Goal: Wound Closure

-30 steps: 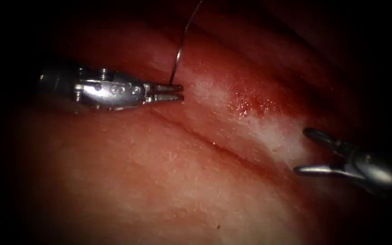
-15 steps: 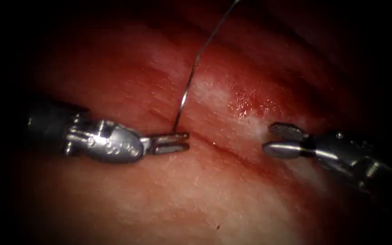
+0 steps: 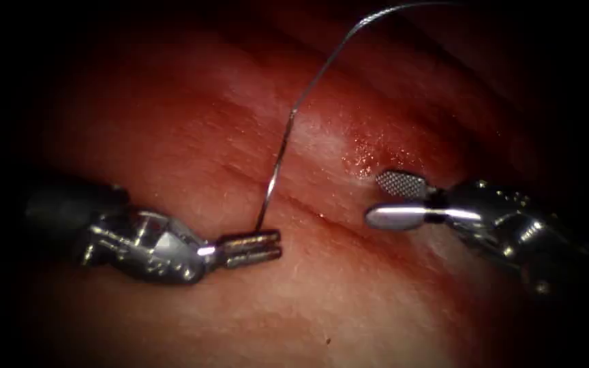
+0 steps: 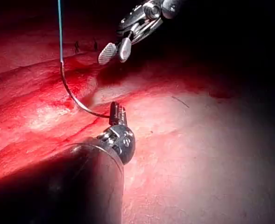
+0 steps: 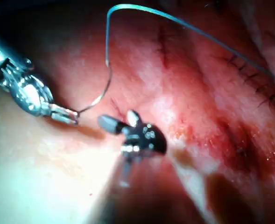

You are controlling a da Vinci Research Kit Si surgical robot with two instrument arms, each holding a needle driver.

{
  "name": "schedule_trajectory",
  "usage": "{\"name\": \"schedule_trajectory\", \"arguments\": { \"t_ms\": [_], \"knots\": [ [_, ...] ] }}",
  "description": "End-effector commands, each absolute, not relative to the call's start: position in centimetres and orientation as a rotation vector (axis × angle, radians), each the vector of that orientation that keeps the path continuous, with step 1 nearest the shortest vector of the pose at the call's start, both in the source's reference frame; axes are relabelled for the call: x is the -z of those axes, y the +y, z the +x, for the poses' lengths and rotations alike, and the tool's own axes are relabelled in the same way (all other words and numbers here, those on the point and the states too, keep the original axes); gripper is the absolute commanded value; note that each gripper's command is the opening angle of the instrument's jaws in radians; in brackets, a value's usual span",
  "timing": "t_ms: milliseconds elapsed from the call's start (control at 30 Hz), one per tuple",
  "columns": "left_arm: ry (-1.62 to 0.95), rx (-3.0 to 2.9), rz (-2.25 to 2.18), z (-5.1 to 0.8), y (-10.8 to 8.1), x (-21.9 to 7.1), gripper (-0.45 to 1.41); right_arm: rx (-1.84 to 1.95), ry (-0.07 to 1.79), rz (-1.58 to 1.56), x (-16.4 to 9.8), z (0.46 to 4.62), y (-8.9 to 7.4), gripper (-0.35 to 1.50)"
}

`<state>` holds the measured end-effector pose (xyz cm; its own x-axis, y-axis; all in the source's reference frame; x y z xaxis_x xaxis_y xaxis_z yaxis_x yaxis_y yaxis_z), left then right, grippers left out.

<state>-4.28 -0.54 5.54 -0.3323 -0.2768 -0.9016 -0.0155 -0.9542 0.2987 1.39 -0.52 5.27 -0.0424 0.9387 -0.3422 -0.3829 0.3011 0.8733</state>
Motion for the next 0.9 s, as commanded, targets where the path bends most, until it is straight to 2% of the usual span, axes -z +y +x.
{"name": "schedule_trajectory", "arguments": {
  "t_ms": [33,167,300,433,567,900],
  "knots": [
    [-0.390,2.407,1.713,-4.34,-0.59,-5.58,-0.45,-1.195,1.147,0.637,-5.30,1.52,-0.48,0.73],
    [-0.429,2.388,1.716,-4.36,-0.63,-5.51,-0.45,-1.208,1.149,0.631,-5.30,1.62,-0.42,0.82],
    [-0.468,2.374,1.730,-4.38,-0.62,-5.44,-0.45,-1.222,1.147,0.626,-5.31,1.74,-0.39,0.80],
    [-0.487,2.368,1.740,-4.38,-0.62,-5.42,-0.45,-1.237,1.151,0.610,-5.31,1.85,-0.39,0.68],
    [-0.494,2.367,1.745,-4.38,-0.64,-5.40,-0.45,-1.292,1.146,0.561,-5.32,1.92,-0.37,0.41],
    [-0.508,2.364,1.736,-4.41,-0.66,-5.37,-0.45,-1.362,1.158,0.521,-5.34,2.09,-0.31,0.31]
  ]
}}
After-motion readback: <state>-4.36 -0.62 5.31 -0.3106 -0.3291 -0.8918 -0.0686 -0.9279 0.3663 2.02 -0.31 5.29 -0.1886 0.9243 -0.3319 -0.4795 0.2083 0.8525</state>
